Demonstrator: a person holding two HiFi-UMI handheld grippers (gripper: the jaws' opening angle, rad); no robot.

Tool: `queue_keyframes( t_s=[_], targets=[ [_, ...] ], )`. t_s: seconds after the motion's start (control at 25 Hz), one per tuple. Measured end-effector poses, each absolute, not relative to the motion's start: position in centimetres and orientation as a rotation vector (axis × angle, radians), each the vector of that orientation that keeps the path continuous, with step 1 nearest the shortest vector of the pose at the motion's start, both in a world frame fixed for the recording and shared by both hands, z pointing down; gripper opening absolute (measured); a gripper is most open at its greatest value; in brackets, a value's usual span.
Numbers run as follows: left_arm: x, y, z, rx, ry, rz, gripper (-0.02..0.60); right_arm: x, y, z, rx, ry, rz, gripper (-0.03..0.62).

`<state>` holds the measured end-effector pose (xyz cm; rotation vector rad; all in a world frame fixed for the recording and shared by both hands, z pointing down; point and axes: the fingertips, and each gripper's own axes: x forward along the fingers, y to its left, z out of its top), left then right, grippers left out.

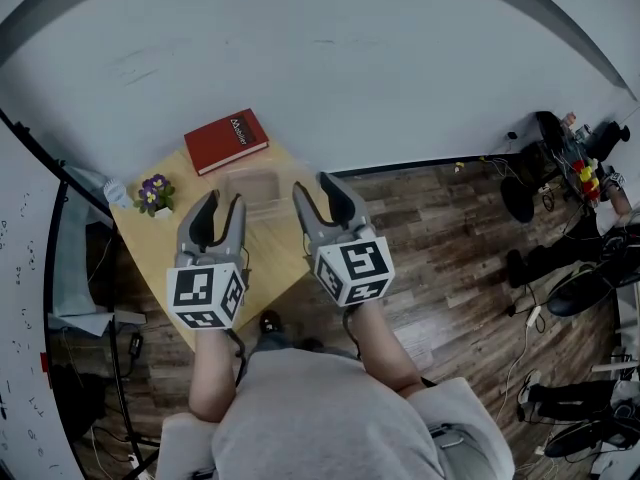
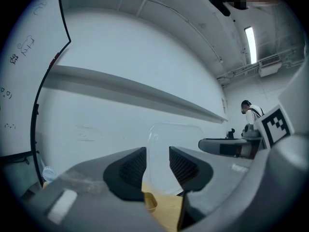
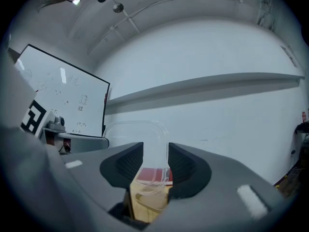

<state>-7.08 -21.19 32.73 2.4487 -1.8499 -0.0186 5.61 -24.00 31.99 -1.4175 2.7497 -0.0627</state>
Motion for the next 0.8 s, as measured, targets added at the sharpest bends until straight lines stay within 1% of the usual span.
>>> queue_keyframes(
  t_s=[0.8],
  targets=[
    [-3.8, -17.3, 31.2, 2.502, -1.889, -0.044, 0.147, 8.8, -19.9, 30.3, -1.406, 2.722, 0.038, 0.155]
  ],
)
